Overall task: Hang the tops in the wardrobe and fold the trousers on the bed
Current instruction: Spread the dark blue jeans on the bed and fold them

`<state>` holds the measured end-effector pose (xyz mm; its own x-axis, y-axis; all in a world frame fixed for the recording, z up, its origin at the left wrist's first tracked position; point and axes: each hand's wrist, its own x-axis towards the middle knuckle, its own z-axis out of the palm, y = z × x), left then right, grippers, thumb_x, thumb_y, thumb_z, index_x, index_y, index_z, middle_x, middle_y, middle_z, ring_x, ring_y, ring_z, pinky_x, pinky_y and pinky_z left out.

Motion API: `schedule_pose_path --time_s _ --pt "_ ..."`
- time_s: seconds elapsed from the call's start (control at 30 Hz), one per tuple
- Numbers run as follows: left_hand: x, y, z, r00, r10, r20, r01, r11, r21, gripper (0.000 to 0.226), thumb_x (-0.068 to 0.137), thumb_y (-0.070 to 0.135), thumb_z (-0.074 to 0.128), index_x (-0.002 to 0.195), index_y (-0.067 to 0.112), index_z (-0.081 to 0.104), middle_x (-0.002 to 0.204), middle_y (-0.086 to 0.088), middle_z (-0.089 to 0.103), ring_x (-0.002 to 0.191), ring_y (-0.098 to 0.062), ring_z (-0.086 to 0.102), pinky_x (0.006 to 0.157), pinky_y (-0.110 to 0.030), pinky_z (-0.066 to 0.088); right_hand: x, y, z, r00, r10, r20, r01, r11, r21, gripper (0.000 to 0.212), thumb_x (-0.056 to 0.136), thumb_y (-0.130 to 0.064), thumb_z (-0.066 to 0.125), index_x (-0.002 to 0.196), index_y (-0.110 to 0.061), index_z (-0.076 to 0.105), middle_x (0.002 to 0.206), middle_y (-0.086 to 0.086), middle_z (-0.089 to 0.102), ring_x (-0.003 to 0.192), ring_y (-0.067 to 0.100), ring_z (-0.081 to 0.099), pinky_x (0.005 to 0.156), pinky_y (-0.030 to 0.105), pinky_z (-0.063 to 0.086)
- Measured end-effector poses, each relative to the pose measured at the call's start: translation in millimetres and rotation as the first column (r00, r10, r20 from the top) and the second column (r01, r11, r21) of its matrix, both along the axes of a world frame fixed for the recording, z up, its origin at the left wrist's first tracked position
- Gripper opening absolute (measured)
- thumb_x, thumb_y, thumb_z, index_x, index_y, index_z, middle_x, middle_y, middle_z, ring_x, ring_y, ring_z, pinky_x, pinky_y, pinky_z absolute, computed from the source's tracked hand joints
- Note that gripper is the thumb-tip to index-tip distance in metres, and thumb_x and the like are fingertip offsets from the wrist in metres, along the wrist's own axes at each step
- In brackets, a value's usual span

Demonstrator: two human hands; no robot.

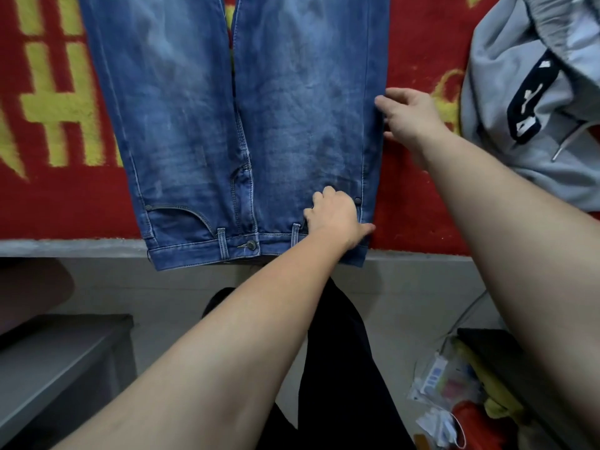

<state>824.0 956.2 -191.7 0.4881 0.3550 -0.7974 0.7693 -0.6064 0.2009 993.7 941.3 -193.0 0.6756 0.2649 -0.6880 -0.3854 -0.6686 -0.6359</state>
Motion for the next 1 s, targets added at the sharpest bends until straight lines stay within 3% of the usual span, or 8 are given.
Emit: schedule_pose_path --time_s 0.13,0.27,0.47,0.57,0.63,0.77,0.87,1.0 --pt "8 4 2 0.993 0.113 -0.043 -0.115 0.992 -0.047 0.041 0.075 0.04 0.076 0.104 0.012 0.066 0.118 -0.006 0.054 0.116 -0.029 0.051 0.092 -0.044 0.048 0 4 2 1.0 0.005 0.016 -0.005 1.0 0.024 0.023 0.092 -0.017 0.065 0.114 -0.015 0.071 0.111 0.002 0.072 0.105 0.018 0.069 0.095 0.038 0.056" --pt "-8 27 13 0.957 0.289 0.006 -0.275 0.917 -0.29 0.019 0.073 0.019 0.072 0.061 0.017 0.057 0.066 0.002 0.058 0.071 -0.017 0.058 0.056 -0.022 0.043 -1 10 13 0.995 -0.081 -0.05 0.083 0.995 0.054 0.022 0.088 -0.007 0.058 0.077 -0.022 0.07 0.084 -0.01 0.073 0.076 0.006 0.068 0.074 0.029 0.057" --pt "-65 80 51 0.693 0.715 -0.09 -0.598 0.501 -0.625 0.03 0.078 -0.002 0.06 0.064 0.02 0.045 0.054 0.007 0.047 0.049 -0.007 0.04 0.042 -0.017 0.03 -19 66 42 0.998 -0.059 -0.012 0.061 0.987 0.149 0.022 0.081 -0.006 0.056 0.088 -0.022 0.07 0.077 -0.007 0.067 0.056 0.004 0.053 0.061 0.028 0.049" --pt "-98 123 72 0.512 0.85 -0.124 -0.696 0.326 -0.64 0.014 0.069 0.004 0.057 0.078 0.013 0.053 0.07 -0.006 0.051 0.063 -0.016 0.042 0.054 -0.025 0.032 -47 124 60 0.999 0.004 0.039 -0.013 0.974 0.224 0.024 0.081 -0.007 0.057 0.093 -0.024 0.07 0.068 -0.017 0.061 0.048 -0.005 0.046 0.054 0.018 0.039" --pt "-125 155 81 0.381 0.919 -0.106 -0.749 0.239 -0.618 0.036 0.06 0.006 0.053 0.096 0.006 0.057 0.084 -0.015 0.05 0.075 -0.022 0.045 0.064 -0.031 0.038 -74 166 68 0.998 0.044 0.047 -0.055 0.961 0.273 0.025 0.082 -0.007 0.057 0.1 -0.016 0.071 0.067 -0.013 0.06 0.052 0.0 0.045 0.056 0.022 0.037" --pt "-186 216 83 0.368 0.929 0.045 -0.829 0.35 -0.436 0.011 0.074 0.004 0.057 0.083 0.011 0.058 0.073 -0.005 0.059 0.071 -0.018 0.052 0.058 -0.025 0.043 -134 245 74 0.958 0.262 0.114 -0.284 0.915 0.287 0.03 0.086 -0.013 0.058 0.114 -0.015 0.068 0.081 0.006 0.068 0.069 0.017 0.054 0.075 0.045 0.05" --pt "-223 251 62 0.435 0.896 0.091 -0.837 0.439 -0.327 0.012 0.084 -0.002 0.062 0.081 0.01 0.062 0.081 -0.005 0.064 0.076 -0.018 0.058 0.071 -0.033 0.05 -171 287 59 0.897 0.393 0.202 -0.433 0.874 0.223 0.039 0.087 -0.017 0.056 0.126 -0.022 0.063 0.082 0.001 0.066 0.078 0.016 0.058 0.086 0.036 0.051" --pt "-251 263 29 0.457 0.889 -0.01 -0.818 0.416 -0.396 0.013 0.089 -0.001 0.066 0.097 0.008 0.066 0.092 -0.011 0.068 0.075 -0.017 0.063 0.065 -0.027 0.057 -204 303 11 0.787 0.602 0.134 -0.61 0.792 0.027 0.074 0.094 -0.025 0.051 0.159 -0.023 0.016 0.115 0.007 0.067 0.11 0.024 0.06 0.099 0.034 0.046"
